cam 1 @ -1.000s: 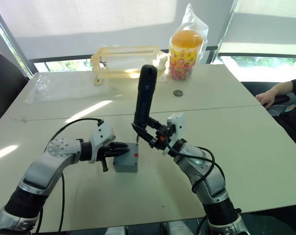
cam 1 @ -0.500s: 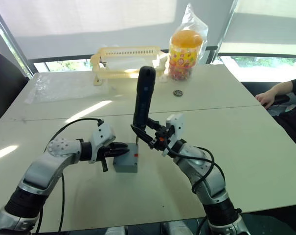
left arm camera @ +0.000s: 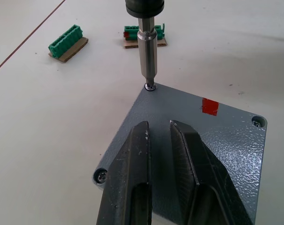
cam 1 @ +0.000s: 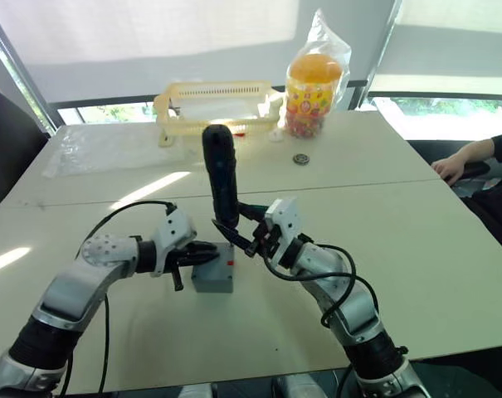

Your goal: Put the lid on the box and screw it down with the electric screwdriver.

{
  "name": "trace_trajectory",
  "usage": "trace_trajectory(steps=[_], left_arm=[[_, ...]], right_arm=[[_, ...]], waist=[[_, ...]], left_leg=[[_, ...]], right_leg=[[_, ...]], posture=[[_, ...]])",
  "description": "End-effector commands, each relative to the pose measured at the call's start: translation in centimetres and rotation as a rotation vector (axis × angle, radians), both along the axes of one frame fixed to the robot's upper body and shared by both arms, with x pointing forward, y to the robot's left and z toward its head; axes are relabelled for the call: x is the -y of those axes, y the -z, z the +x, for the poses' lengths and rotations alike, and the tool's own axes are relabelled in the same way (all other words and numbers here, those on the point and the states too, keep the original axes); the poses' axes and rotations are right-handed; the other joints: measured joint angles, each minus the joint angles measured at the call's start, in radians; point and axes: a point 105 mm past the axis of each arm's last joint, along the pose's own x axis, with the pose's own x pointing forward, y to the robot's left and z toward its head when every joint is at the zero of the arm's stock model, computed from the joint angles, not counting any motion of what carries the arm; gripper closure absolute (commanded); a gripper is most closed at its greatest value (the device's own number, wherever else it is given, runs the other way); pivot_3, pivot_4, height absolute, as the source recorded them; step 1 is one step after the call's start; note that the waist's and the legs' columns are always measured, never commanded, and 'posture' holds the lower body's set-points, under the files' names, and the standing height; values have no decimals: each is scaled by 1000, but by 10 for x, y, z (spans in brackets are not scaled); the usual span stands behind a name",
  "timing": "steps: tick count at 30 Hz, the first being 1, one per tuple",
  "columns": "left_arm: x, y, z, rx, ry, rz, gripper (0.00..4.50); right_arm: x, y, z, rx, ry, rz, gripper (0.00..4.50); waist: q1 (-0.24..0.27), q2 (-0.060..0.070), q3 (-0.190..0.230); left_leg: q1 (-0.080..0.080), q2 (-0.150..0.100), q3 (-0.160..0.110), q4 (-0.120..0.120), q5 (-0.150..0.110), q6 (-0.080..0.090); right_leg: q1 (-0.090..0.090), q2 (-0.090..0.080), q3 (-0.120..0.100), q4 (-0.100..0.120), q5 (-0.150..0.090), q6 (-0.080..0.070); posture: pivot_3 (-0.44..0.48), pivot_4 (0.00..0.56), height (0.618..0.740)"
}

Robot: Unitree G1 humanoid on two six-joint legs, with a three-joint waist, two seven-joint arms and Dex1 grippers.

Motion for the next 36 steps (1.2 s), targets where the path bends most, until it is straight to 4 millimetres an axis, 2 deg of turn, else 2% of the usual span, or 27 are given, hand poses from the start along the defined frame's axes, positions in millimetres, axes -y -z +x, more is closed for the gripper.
trace_trajectory(steps=[1,3,8,11,25,28,36], left_arm=[[-2,16,-3,-41,-6,42,3833],[-2,17,-3,-42,-3,42,3833],[-1,19,-4,-42,2,47,3833],[-1,20,-4,-41,2,45,3833],[1,23,-5,-45,5,43,3833],[1,23,-5,-47,4,42,3833],[-2,33,-8,-69,-6,64,3833]], right_arm=[[1,12,1,-20,11,-48,2747],[1,13,-1,-28,-2,-47,2747],[1,23,-6,-62,-28,-80,2747],[6,34,-2,-78,-3,-141,2747],[13,56,10,-172,42,-213,2747],[13,58,11,-194,40,-218,2747],[11,45,14,-226,48,-114,2747]], waist=[[0,0,0],[0,0,0],[0,1,-4],[0,1,-8],[2,1,-23],[3,1,-25],[3,1,-27]], left_leg=[[3,0,0,-1,0,0],[8,0,0,-2,0,0],[8,0,0,-1,0,0],[8,0,0,-1,0,0],[11,0,0,-2,-1,1],[12,0,0,-3,-1,1],[17,0,2,-5,-1,1]], right_leg=[[3,0,0,-1,0,0],[8,0,0,-2,-1,0],[9,0,0,-2,-1,0],[9,0,0,-3,-1,0],[11,0,0,-4,-3,-3],[13,-1,0,-4,-4,-3],[16,-1,1,-4,-6,-4]], posture=[[0,150,740],[0,150,740],[0,150,740],[0,150,740],[0,150,740],[0,150,740],[0,150,740]])
